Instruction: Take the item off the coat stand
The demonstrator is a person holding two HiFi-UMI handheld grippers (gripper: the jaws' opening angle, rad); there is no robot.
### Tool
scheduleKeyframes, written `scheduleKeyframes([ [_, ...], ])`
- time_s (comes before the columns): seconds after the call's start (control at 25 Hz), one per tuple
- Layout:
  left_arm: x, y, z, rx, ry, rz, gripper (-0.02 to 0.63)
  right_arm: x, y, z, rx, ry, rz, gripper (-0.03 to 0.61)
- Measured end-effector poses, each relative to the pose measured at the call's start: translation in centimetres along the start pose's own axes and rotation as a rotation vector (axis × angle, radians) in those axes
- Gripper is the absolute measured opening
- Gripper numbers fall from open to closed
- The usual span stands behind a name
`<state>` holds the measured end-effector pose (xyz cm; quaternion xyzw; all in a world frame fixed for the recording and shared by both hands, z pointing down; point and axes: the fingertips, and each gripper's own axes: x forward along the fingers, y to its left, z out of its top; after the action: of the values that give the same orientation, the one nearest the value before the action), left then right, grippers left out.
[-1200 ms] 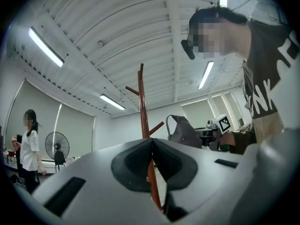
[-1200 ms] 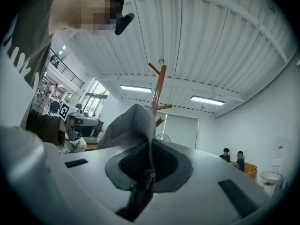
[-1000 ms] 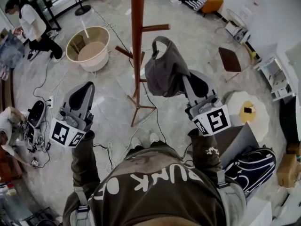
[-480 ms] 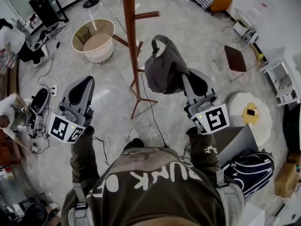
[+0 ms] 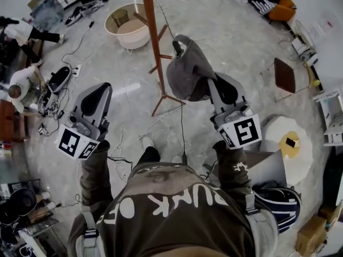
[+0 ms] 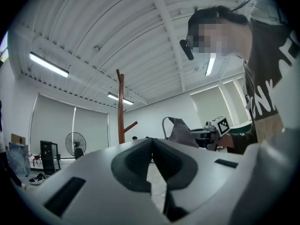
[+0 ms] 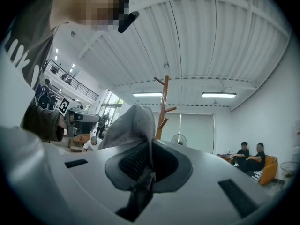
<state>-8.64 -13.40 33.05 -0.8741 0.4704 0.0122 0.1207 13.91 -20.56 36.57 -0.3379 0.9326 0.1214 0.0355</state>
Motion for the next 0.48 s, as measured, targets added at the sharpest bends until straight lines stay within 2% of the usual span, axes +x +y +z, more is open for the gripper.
scheduleKeyframes([
  [0.2, -1.6, -1.3, 1.4, 0.019, -0.002, 0.031, 0.005, -1.3, 1.2, 0.6, 0.003, -0.009, 0.02, 0.021],
  [0.48, -2.9, -1.0, 2.0, 0.004, -0.023, 0.007, 0.005, -1.6, 2.9, 1.7, -0.011, -0.001, -0.003, 0.021],
])
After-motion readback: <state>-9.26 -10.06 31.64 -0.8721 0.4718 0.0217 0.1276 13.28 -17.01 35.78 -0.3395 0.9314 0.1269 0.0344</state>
